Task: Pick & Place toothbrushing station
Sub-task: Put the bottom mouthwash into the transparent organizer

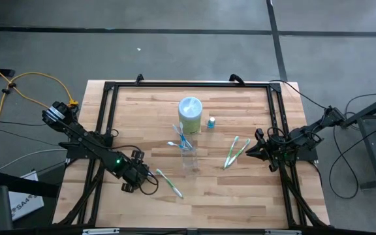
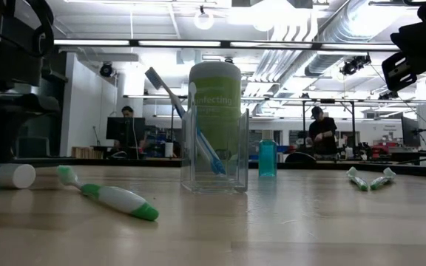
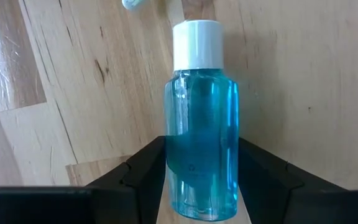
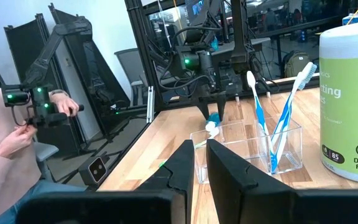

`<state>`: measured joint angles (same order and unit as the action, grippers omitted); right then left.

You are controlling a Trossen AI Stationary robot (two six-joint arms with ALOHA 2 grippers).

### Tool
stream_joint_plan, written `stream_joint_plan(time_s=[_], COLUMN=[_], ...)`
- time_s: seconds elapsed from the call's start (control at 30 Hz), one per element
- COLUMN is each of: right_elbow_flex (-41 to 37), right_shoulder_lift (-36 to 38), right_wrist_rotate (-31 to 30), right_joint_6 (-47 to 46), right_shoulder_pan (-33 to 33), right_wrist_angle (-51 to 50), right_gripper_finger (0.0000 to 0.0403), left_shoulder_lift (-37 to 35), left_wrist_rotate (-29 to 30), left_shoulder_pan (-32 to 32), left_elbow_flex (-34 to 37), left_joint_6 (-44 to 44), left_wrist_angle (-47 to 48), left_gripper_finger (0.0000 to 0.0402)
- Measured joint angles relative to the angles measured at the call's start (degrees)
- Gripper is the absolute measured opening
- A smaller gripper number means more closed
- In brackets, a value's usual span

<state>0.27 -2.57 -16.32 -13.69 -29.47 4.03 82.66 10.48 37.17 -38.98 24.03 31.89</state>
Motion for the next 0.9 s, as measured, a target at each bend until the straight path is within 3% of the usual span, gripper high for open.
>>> stream_joint_plan(time_s=[0.9], right_elbow_flex=[0.0], right_shoulder_lift=[0.0], right_wrist_rotate=[-0.01], right_joint_6=[0.0], right_shoulder_pan=[0.0], right_wrist_angle=[0.0], right_gripper_finger=[0.0036], left_shoulder_lift=[-1.12], left_wrist_rotate=[0.23], left_shoulder_pan=[1.66], left_elbow_flex=[0.0], left_joint_6=[1.29], left_wrist_angle=[0.21], left_gripper_finger=[0.017])
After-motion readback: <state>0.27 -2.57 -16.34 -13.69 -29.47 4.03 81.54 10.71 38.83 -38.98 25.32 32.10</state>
